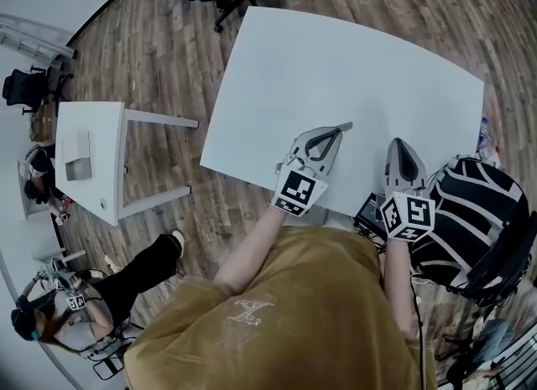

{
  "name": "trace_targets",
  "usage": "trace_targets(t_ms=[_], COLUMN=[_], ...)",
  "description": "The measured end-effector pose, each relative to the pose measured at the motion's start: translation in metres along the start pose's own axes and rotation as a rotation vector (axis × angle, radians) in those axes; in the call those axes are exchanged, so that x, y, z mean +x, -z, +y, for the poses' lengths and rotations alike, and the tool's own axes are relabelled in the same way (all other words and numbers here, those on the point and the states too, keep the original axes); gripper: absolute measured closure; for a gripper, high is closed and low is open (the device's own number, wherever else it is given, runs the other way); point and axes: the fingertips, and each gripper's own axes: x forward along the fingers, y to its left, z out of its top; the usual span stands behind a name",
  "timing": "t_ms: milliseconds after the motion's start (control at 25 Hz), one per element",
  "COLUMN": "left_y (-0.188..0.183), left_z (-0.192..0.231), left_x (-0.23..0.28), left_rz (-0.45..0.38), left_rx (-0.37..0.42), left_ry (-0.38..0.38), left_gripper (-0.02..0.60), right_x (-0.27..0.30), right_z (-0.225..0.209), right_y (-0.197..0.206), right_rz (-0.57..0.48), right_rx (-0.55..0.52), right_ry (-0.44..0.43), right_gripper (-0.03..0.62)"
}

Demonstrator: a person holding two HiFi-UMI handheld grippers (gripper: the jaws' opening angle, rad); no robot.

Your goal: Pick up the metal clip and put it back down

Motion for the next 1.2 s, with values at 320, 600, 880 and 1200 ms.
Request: trace_targets(t_ms=[320, 600, 880, 1200], left_y=[-0.034, -0.068, -0.101, -0.113], left_z=[0.003, 0.006, 0.015, 0.017], left_x=[-0.008, -0.023, -0.03, -0.034], left_rz=[-0.08, -0.166, -0.264, -0.298], left_rx=[0.013, 0.011, 0.013, 0.024], left_ry=[-0.03, -0.071, -0.141, -0.14], left_gripper=[0.574, 0.574, 0.575, 0.574], right_x=[-0.009, -0.02, -0.024, -0.025], right_z=[0.004, 0.012, 0.021, 0.026], right_y=[-0.008, -0.035, -0.066, -0.078], right_rz=[-0.034, -0.107, -0.182, -0.204], right_rx=[-0.035, -0.097, -0.132, -0.149], right_ry=[-0.012, -0.005, -0.023, -0.029], right_gripper=[0.586, 0.586, 0.586, 0.586])
